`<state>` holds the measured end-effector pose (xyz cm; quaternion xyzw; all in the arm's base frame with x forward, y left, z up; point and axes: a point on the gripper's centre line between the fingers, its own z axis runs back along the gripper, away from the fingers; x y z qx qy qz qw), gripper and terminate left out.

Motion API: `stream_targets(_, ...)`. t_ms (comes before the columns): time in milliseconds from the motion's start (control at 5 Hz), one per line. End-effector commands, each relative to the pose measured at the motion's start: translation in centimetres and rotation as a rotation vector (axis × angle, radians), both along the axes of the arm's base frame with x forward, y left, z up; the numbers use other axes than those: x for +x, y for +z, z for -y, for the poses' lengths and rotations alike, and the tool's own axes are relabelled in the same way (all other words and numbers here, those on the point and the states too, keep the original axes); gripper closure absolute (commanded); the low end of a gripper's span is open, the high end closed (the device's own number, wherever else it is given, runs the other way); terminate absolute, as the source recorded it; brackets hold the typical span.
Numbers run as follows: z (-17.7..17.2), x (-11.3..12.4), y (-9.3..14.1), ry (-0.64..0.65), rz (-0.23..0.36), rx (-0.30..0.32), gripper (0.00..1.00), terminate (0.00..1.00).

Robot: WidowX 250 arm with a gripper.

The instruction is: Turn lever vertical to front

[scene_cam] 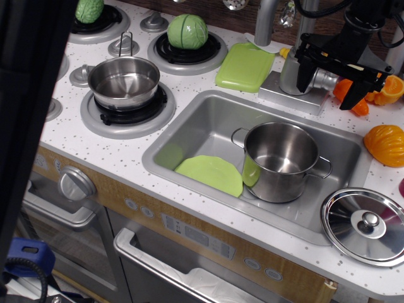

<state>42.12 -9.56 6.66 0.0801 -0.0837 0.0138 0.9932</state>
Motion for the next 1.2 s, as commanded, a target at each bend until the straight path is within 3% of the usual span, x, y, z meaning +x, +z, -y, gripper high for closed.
stream_targets(0,0.0,0.0,0.0,0.000,0.000,0.000,0.00,0.00)
stream_targets(400,-0.5,2.0,2.4,-0.031,0.095,0.033,0.00,0.00)
stream_targets(600,-0.6,3.7,3.4,-0.044,0.188,0.042,0.00,0.00)
stream_targets(1000,-0.2,6.6,4.0,-0.061,0.283,0.050,0.00,0.00)
